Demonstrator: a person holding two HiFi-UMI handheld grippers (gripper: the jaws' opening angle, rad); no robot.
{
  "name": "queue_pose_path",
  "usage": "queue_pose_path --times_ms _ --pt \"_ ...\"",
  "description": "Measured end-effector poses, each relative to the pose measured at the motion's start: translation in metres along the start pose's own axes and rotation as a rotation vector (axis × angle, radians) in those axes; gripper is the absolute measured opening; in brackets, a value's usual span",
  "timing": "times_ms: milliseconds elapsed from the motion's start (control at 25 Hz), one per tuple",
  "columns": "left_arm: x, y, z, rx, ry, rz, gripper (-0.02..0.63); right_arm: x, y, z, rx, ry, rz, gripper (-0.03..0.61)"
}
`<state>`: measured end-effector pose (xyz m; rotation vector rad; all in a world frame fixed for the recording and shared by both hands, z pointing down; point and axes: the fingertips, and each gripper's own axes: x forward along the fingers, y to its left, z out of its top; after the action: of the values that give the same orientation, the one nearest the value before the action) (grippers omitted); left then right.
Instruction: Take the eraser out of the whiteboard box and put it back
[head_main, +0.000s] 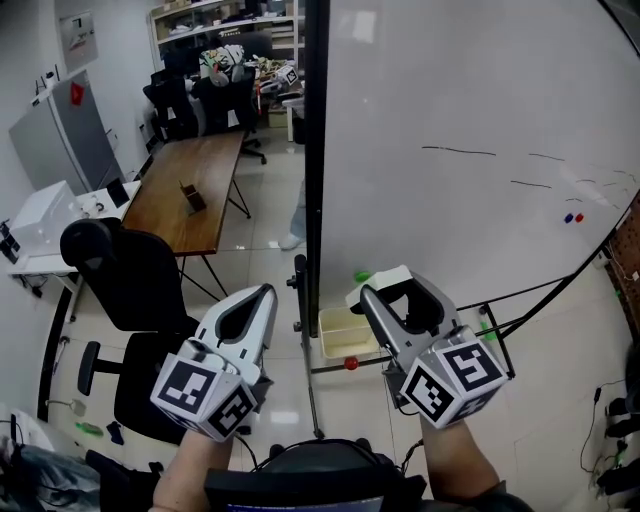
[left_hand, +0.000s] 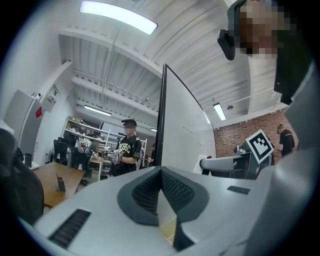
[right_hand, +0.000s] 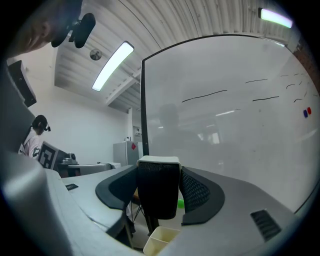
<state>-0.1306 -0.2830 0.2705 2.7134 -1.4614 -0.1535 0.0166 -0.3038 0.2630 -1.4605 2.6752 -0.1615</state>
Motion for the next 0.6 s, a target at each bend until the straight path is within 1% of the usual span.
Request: queue_pose_path --times_ms 240,600 --pt "0.0007 0.0054 -0.0018 0.018 0.005 0.033 0.029 -0.0011 -0.0019 0.0002 -0.003 0.0 -0.001 0.282" --pt "0.0012 0.0083 -0.0059 0.023 0.026 0.041 0.029 0.0011 -0.0018 0.0009 0.0 -0.004 0.007 0.282"
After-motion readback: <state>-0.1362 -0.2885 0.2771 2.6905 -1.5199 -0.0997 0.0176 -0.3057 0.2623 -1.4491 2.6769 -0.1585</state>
